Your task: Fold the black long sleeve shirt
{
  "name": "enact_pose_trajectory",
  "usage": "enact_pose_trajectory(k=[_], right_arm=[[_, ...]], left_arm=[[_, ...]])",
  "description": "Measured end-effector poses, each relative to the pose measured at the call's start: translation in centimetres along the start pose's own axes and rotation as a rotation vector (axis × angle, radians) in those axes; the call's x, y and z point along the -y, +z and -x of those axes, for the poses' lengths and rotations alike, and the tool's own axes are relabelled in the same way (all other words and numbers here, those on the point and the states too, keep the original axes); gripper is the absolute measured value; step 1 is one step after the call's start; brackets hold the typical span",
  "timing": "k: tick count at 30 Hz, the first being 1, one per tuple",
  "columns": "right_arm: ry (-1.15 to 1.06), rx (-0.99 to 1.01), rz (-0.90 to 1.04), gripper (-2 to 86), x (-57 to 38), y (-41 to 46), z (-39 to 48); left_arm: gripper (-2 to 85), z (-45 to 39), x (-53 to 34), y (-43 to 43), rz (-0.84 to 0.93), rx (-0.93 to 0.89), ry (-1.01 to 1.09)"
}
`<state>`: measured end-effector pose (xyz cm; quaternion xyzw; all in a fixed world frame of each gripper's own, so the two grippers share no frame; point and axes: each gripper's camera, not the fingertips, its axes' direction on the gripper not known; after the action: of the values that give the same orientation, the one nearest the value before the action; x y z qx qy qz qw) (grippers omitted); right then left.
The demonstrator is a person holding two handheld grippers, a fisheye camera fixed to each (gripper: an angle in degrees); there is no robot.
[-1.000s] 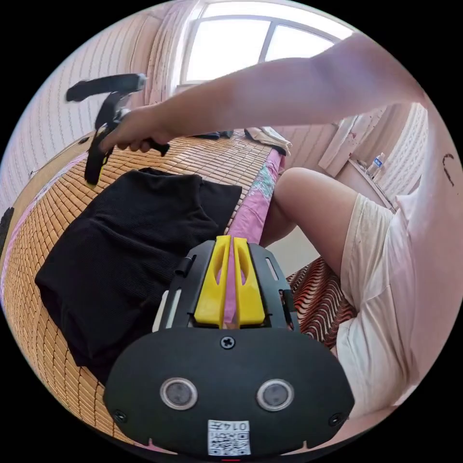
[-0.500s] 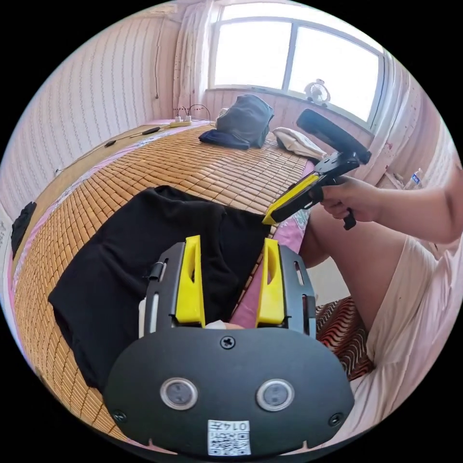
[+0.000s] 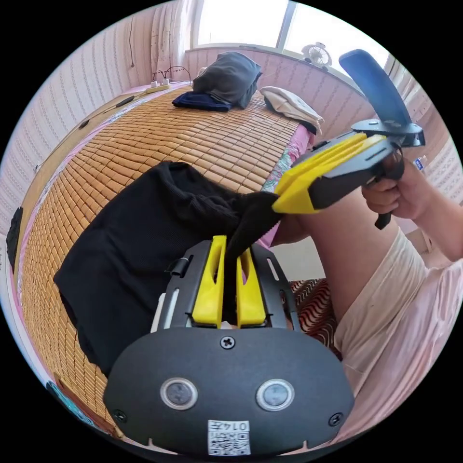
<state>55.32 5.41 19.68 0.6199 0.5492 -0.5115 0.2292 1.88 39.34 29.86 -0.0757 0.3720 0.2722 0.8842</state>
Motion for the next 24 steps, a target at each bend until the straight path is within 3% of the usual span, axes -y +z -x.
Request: enact_pose_trajectory(k=[6,9,12,17,24], right_arm=[[0.379,-0.067,-0.142,12.2,-4.3,-4.9,-5.8],[0.534,0.033,-0.176,13.9,-4.4,-5.0,-8.5],[0.633,0.003,-0.209,12.1,-4.1,-5.3,-10.1],[0.665,0.110,-0.171,2.1,-3.9,-5.7,-11.0],[0.546,0.203,-0.391,0.0,-5.2,-13.1,-8.9]], left_arm=[[2.3,-4.4,-3.5,-4.2,0.000,0.005,0.002],[2.0,-5.0,-5.0,-6.3,-0.021,-0.026,-0.029],[1.7,-5.2,-6.5,-8.4,-0.052,-0.038,-0.064],[0.6,-5.0,-8.7,-10.4,-0.065,-0.056,-0.131],[-0.8,-5.6,-9.2,-14.1,-0.186,-0.060,-0.123]])
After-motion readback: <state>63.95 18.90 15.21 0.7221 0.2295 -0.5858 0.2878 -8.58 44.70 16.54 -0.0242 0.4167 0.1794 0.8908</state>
